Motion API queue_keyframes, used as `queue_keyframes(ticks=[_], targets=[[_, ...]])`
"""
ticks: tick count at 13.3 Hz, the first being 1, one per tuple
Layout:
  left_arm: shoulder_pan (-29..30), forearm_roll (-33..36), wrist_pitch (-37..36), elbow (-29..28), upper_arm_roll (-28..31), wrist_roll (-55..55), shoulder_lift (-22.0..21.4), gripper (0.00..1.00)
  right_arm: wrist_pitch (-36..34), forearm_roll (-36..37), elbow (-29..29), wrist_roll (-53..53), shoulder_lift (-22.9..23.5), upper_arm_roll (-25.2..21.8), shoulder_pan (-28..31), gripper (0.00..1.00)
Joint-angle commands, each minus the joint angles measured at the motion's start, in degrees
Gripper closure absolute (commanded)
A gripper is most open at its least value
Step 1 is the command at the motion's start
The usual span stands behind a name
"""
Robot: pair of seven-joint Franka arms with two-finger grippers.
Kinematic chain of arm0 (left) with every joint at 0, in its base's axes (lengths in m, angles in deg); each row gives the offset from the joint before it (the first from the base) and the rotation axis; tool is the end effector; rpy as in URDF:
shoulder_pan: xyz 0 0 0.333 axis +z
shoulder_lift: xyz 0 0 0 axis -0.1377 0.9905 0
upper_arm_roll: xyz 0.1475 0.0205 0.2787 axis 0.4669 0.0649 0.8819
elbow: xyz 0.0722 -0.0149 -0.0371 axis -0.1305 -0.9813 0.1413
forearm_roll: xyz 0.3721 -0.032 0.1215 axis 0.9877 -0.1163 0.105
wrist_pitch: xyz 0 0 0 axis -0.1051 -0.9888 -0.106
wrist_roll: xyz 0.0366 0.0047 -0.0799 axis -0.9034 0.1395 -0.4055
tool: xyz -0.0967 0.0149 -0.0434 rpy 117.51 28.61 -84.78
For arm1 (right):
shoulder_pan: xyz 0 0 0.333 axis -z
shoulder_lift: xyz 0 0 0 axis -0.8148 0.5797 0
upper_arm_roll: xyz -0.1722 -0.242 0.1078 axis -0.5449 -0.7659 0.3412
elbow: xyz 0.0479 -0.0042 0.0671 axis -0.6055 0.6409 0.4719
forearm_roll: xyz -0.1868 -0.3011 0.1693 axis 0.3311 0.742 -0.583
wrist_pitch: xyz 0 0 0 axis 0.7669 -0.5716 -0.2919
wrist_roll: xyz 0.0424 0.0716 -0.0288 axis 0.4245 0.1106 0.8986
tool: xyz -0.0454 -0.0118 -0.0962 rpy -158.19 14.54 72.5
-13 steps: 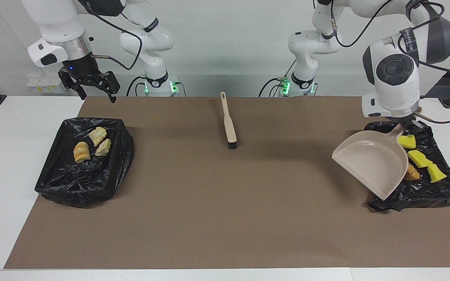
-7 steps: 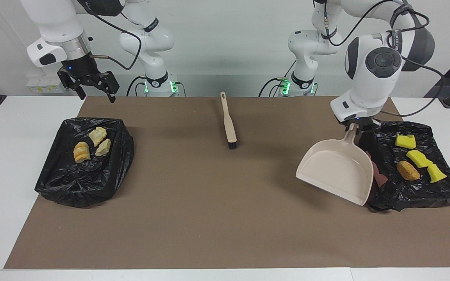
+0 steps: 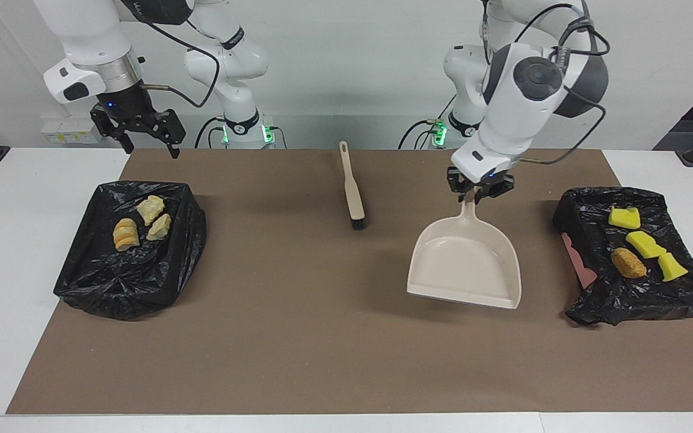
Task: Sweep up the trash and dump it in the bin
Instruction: 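Set the dustpan back on the table center with the left gripper and release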
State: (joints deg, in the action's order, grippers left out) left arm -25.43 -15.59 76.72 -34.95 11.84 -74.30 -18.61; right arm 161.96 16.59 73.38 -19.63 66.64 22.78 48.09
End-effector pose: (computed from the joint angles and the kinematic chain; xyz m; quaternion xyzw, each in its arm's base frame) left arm 0.5536 -0.2346 0.5203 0.9910 -0.1189 -0.0606 0.0025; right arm 0.5352 -0.0144 0.6393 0.9979 -0.0624 0.0083 0.0145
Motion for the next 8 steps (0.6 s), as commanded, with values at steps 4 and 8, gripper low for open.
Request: queue_keyframes(ticks=[4, 8], targets=[[-8.74, -0.98, 5.28, 1.58, 0.95, -8.15, 8.06, 1.00, -0.55, -1.26, 0.63, 1.43, -0.90, -1.97, -1.17, 0.00], [-11.48, -3.44, 13.53, 2.72, 0.95, -15.36, 13.15, 1.00, -0.55, -1.26, 0.63, 1.34, -0.90, -1.79, -0.64, 0.00]])
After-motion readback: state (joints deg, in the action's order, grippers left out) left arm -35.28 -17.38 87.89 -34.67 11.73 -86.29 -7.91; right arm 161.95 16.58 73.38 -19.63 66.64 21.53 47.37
